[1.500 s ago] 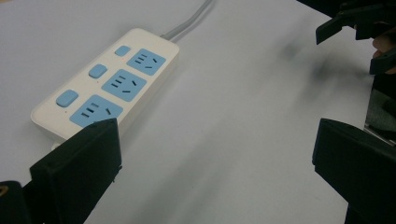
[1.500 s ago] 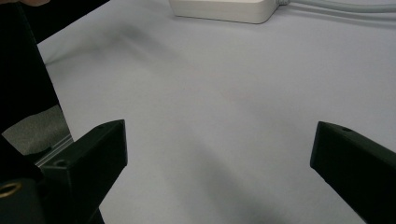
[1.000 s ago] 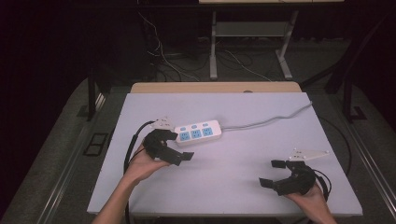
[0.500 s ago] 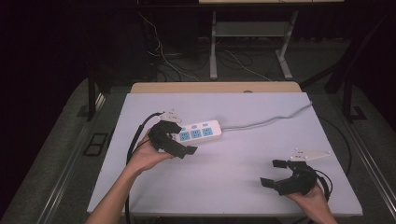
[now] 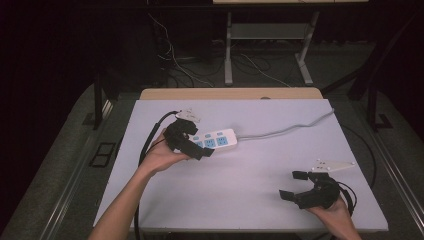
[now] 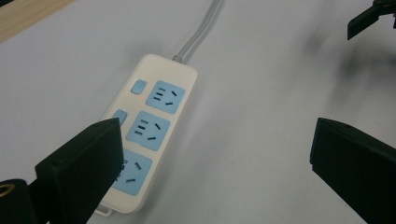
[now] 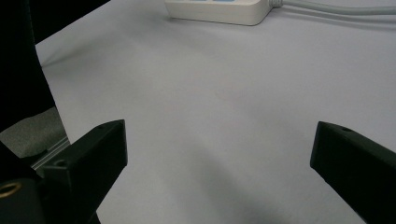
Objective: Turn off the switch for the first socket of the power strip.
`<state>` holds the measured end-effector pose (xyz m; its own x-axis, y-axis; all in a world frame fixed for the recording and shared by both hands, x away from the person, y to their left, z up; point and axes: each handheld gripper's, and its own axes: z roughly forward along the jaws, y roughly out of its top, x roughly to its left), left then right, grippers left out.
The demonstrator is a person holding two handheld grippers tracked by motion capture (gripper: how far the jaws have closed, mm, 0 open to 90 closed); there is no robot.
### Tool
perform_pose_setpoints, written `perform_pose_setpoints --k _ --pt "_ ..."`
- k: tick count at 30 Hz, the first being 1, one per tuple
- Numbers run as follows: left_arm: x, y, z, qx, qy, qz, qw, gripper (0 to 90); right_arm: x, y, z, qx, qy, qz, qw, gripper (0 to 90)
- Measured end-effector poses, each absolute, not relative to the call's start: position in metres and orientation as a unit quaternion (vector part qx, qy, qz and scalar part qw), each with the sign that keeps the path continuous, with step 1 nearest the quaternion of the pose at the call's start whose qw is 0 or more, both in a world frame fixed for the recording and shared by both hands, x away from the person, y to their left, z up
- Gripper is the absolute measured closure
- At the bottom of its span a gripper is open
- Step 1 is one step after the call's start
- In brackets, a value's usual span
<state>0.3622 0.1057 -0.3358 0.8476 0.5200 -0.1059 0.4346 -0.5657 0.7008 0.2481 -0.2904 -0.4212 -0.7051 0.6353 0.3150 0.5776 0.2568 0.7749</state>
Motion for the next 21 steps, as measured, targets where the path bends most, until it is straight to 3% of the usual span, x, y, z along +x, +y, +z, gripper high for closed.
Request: perform_pose_setpoints --k 21 --pt "0.393 0.101 -0.322 0.884 0.277 0.062 0.371 1.8 0.248 -0.292 -0.421 0.384 0.791 0.475 0.03 3.7"
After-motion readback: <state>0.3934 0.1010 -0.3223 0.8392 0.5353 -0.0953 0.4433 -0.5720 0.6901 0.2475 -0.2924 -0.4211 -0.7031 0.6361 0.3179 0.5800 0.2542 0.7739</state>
